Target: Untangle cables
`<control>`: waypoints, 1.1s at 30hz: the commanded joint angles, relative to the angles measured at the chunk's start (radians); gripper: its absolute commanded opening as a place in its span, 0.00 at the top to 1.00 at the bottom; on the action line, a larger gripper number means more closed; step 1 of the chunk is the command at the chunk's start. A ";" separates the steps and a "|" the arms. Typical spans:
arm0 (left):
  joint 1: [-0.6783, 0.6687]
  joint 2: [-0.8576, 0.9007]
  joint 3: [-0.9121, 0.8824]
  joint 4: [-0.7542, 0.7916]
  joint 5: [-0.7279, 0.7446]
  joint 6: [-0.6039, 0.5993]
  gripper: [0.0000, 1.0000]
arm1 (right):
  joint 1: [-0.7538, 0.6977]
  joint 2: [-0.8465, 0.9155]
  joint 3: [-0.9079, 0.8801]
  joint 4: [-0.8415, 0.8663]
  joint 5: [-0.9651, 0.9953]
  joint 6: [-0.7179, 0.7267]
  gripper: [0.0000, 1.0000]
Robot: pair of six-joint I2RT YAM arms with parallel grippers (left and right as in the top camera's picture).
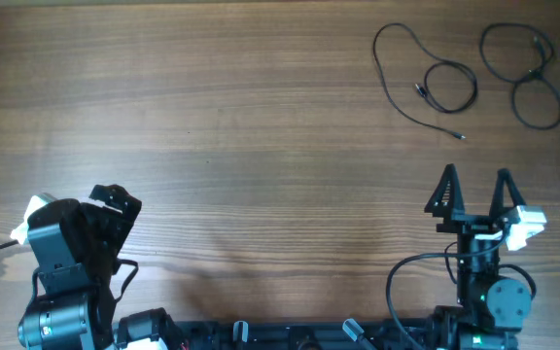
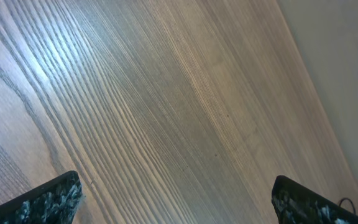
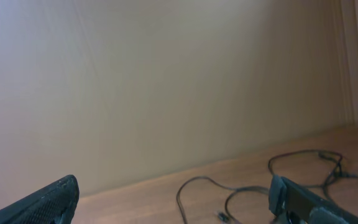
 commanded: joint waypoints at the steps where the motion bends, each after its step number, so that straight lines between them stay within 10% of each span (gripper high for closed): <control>1: 0.006 -0.002 0.002 0.003 0.001 -0.002 0.00 | -0.006 -0.023 -0.016 -0.039 0.018 -0.009 0.00; 13: 0.006 -0.002 0.002 0.003 0.001 -0.002 0.00 | -0.006 -0.023 -0.017 -0.224 -0.058 -0.285 0.00; 33: 0.006 -0.002 0.002 0.003 0.001 -0.002 0.00 | -0.006 -0.022 -0.016 -0.220 -0.050 -0.282 0.00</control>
